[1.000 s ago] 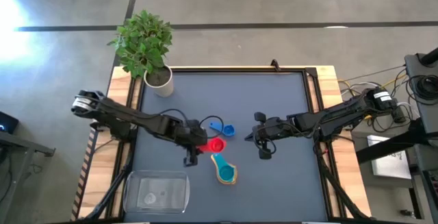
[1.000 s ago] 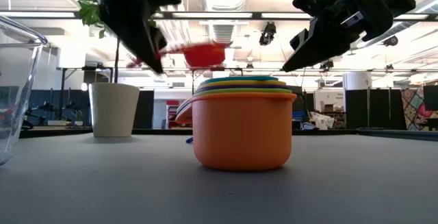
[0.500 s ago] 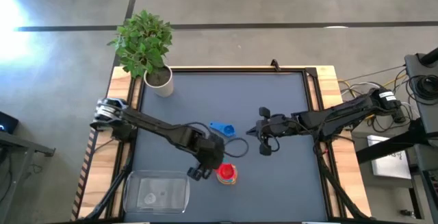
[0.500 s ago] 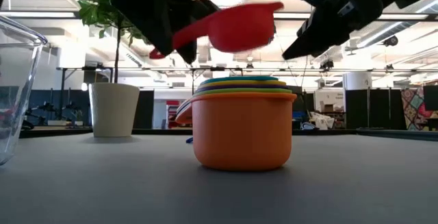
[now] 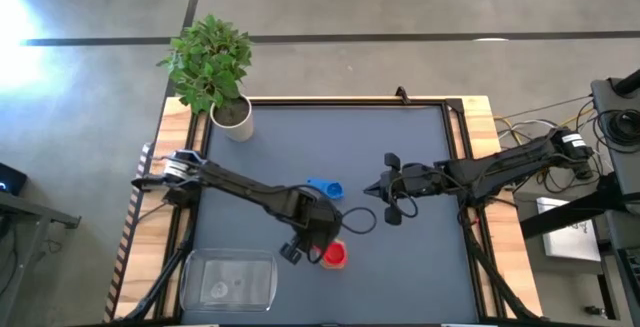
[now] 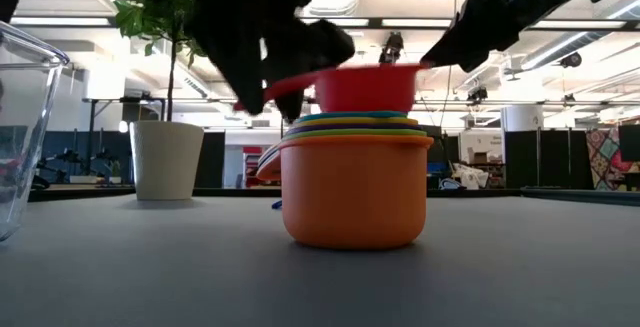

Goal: Nest measuring cups in basket
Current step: Stack the red measuring cup into the light blue measuring cup

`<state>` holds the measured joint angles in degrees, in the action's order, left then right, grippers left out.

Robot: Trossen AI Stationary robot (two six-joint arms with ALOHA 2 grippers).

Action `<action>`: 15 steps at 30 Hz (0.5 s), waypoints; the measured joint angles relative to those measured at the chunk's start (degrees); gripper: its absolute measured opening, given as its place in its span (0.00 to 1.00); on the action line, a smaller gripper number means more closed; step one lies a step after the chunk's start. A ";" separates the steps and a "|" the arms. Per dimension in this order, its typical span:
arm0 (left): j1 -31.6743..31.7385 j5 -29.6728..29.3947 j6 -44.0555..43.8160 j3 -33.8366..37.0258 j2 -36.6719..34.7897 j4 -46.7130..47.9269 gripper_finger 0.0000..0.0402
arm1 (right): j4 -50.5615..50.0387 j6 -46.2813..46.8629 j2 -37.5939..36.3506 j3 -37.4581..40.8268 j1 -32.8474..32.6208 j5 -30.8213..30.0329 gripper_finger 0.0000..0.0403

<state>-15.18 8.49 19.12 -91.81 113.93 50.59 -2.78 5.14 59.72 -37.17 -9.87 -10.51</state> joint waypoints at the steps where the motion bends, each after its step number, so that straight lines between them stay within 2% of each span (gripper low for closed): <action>1: 0.18 0.00 0.34 0.34 0.10 0.26 0.33 | -0.04 0.05 0.02 0.00 0.00 0.00 0.02; 6: 0.86 -0.82 2.45 0.83 0.24 1.89 0.29 | -0.20 1.05 0.33 0.84 0.00 0.40 0.02; 9: 1.21 -3.32 2.73 0.83 0.19 1.80 0.29 | -0.05 1.13 0.33 1.34 0.00 0.40 0.02; 11: 1.22 -6.47 2.80 0.83 0.15 1.95 0.34 | -0.09 1.29 0.33 1.46 0.00 0.40 0.02; 15: 1.38 -9.81 3.77 0.83 0.07 3.00 0.50 | 0.04 1.28 0.33 1.49 0.00 0.40 0.02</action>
<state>-13.80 -1.31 22.89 -90.98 114.00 53.59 -2.74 6.42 60.05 -35.68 -9.87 -10.11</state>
